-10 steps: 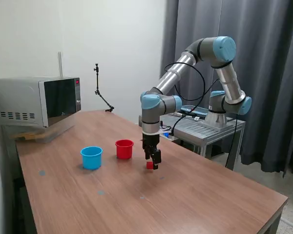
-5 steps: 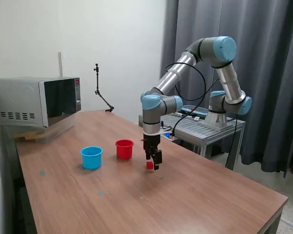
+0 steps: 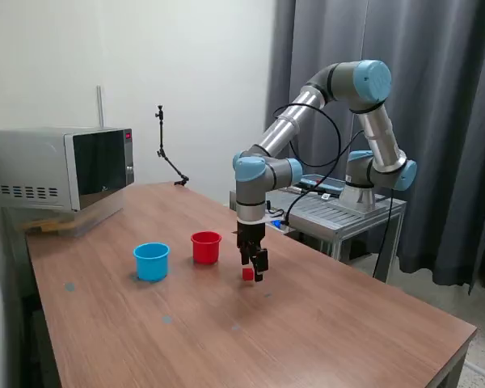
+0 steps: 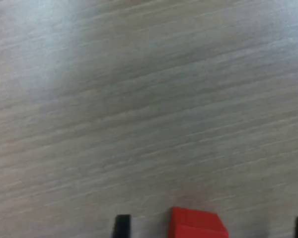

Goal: Place red objects in the red bin, and blue objects in the blue bin.

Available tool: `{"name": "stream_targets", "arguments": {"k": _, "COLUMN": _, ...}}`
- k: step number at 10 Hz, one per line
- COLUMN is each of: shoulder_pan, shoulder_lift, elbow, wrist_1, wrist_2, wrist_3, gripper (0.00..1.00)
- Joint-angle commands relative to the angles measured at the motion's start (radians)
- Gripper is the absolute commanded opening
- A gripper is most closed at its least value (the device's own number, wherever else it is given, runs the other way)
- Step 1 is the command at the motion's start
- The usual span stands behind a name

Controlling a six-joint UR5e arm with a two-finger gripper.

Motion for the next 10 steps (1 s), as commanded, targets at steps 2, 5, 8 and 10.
{"name": "stream_targets", "arguments": {"k": 2, "shoulder_pan": 0.0, "shoulder_lift": 0.0, "elbow": 0.003, "wrist_1": 0.0, "wrist_2": -0.001, "wrist_3": 0.0, "gripper": 0.0}}
{"name": "stream_targets", "arguments": {"k": 5, "shoulder_pan": 0.002, "shoulder_lift": 0.0, "elbow": 0.006, "wrist_1": 0.0, "wrist_2": -0.001, "wrist_3": 0.0, "gripper": 0.0}}
{"name": "stream_targets", "arguments": {"k": 8, "shoulder_pan": 0.005, "shoulder_lift": 0.0, "elbow": 0.006, "wrist_1": 0.0, "wrist_2": -0.001, "wrist_3": 0.0, "gripper": 0.0}}
{"name": "stream_targets", "arguments": {"k": 10, "shoulder_pan": 0.003, "shoulder_lift": 0.0, "elbow": -0.007, "wrist_1": -0.002, "wrist_2": -0.006, "wrist_3": 0.0, "gripper": 0.0}}
